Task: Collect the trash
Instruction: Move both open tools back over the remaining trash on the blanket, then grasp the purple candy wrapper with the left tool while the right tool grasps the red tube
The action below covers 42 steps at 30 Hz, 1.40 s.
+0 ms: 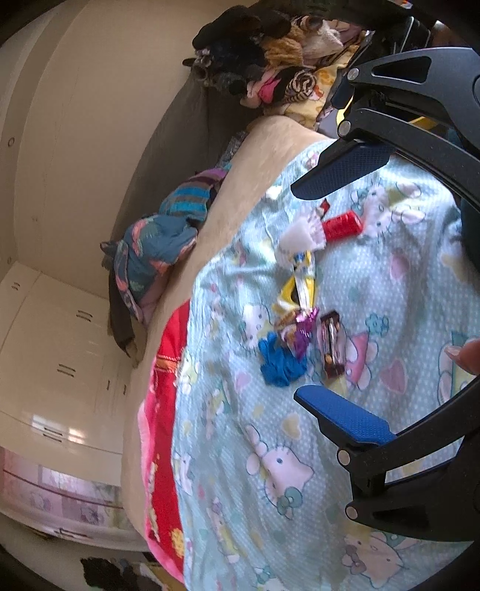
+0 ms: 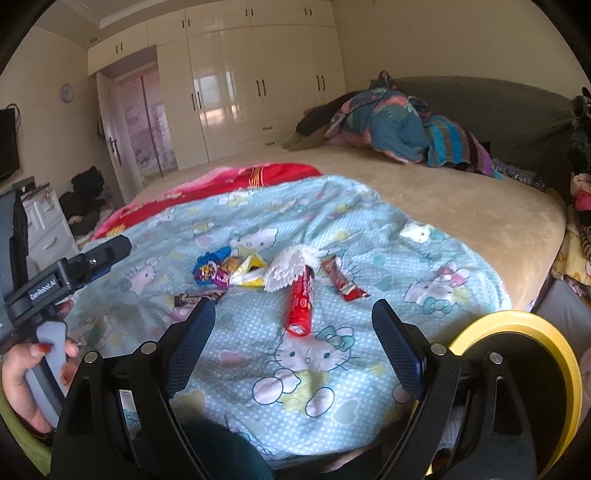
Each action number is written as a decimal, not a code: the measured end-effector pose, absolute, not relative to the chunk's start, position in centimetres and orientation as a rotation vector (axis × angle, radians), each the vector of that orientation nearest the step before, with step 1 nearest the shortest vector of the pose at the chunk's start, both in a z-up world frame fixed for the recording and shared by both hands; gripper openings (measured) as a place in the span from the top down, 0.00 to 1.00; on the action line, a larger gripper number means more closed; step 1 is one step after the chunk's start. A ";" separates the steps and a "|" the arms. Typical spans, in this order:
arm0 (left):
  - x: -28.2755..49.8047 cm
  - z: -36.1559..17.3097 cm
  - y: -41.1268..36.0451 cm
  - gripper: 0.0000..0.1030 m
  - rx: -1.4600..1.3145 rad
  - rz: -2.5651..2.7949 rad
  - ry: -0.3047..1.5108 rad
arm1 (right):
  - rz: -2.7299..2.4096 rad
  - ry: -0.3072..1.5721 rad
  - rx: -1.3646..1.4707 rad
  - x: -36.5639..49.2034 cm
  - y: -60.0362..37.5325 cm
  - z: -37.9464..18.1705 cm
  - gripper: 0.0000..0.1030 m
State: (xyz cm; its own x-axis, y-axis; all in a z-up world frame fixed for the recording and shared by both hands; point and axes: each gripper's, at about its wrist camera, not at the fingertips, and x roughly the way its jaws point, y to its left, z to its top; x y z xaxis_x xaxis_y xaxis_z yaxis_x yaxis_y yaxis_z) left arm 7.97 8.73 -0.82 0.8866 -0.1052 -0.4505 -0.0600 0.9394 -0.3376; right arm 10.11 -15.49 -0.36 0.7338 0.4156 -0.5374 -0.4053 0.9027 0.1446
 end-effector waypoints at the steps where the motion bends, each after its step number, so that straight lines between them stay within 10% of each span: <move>1: 8.0 -1.1 9.0 0.10 -0.357 -0.018 0.488 | 0.454 0.605 0.015 10.5 -15.2 -0.8 0.18; 15: 10.9 -4.3 10.5 0.20 -0.392 0.013 0.578 | 0.462 0.756 0.003 16.3 -12.9 -6.6 0.19; 42: 19.1 -8.4 10.0 0.69 -0.349 0.038 0.751 | 0.457 0.819 0.019 20.7 -10.9 -10.9 0.56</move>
State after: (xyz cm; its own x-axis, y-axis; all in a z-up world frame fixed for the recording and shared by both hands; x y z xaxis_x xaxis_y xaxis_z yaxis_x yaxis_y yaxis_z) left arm 19.12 9.96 -8.37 0.7328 -0.0899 -0.6745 -0.1574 0.9420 -0.2966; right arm 20.73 -10.91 -10.95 0.5915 0.3999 -0.7001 -0.3857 0.9029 0.1898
